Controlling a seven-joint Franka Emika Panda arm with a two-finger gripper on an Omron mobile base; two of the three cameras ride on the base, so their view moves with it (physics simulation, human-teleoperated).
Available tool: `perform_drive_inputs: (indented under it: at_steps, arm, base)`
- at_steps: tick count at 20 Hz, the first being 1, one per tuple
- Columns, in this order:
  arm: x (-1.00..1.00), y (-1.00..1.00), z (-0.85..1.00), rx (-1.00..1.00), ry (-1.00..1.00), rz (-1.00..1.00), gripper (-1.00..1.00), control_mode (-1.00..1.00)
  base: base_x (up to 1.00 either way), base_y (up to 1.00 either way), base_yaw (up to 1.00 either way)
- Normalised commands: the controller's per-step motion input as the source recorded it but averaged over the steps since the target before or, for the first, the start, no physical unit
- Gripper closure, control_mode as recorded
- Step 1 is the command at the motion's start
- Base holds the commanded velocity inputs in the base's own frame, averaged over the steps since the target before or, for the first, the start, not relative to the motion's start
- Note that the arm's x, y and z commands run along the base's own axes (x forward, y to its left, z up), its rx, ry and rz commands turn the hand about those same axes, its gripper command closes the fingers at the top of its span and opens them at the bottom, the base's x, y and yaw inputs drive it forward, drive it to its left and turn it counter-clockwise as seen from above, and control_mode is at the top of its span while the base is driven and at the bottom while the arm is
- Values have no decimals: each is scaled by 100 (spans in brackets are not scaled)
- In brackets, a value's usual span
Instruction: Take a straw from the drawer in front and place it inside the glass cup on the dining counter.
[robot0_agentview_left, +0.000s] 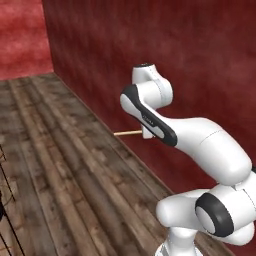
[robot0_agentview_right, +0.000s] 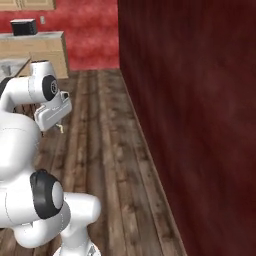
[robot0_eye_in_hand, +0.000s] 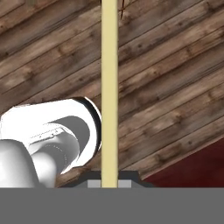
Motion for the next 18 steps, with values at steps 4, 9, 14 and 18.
perform_drive_inputs:
  at_steps: [4, 9, 14, 18]
  arm:
    - [0, 0, 0, 0, 0, 0, 100, 100]
    - [0, 0, 0, 0, 0, 0, 100, 100]
    - [0, 0, 0, 0, 0, 0, 100, 100]
    - [0, 0, 0, 0, 0, 0, 100, 100]
  base:
    - [100, -1, 2]
    - [100, -1, 1]
    - [100, -17, 17]
    - [100, -30, 38]
